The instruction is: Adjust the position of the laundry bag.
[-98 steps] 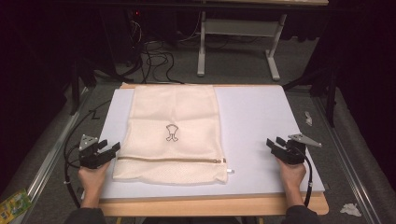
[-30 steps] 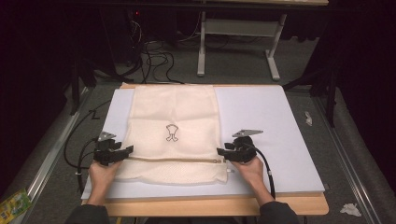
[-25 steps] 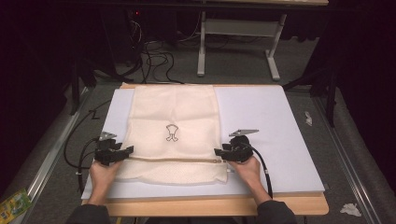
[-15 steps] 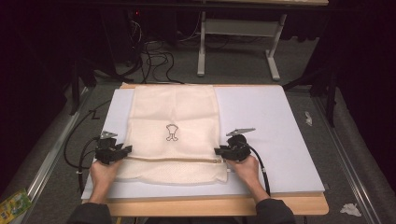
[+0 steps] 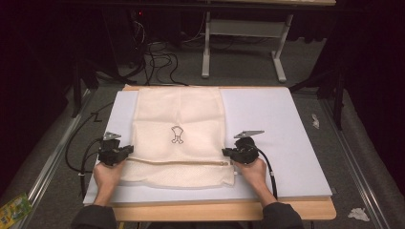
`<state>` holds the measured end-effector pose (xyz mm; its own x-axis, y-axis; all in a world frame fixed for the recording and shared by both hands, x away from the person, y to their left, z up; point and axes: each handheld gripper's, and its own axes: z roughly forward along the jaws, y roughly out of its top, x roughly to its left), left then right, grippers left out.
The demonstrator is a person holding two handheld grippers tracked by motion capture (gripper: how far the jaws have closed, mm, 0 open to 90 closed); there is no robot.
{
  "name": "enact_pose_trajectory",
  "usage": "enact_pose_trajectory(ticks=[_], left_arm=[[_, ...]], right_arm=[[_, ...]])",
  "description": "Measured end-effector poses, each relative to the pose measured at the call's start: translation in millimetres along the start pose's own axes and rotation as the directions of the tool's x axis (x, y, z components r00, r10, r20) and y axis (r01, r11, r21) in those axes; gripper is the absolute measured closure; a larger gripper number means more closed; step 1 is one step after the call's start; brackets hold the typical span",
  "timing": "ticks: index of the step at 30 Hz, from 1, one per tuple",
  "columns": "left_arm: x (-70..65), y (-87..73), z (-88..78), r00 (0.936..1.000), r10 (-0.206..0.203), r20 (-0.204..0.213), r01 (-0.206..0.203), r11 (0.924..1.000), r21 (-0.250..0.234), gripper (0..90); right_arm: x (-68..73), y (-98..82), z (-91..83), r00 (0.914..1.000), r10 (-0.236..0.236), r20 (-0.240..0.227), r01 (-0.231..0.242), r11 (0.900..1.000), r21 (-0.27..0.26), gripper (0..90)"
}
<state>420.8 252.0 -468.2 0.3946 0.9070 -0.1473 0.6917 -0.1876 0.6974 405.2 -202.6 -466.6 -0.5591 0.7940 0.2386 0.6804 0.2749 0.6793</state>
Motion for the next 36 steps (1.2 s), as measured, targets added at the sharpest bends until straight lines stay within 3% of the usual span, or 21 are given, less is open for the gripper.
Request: enact_pose_trajectory(ticks=[7,10,36], left_arm=[[-11.0,4.1,1.9,0.9995,0.009,0.032,-0.008,0.9995,-0.031,86.4],[-20.3,7.2,5.2,0.9985,0.046,0.029,-0.045,0.9985,-0.030,86.4],[-57.3,23.0,21.2,0.9910,0.091,0.099,-0.084,0.9940,-0.070,86.4]], right_arm=[[-6.6,-1.2,-9.8,0.9998,-0.001,0.020,0.001,1.000,-0.014,88.2],[-11.1,-3.2,-15.8,0.9994,0.009,0.032,-0.009,1.000,-0.020,88.3],[-42.5,-21.0,-48.5,0.9935,0.043,0.105,-0.039,0.998,-0.045,88.3]])
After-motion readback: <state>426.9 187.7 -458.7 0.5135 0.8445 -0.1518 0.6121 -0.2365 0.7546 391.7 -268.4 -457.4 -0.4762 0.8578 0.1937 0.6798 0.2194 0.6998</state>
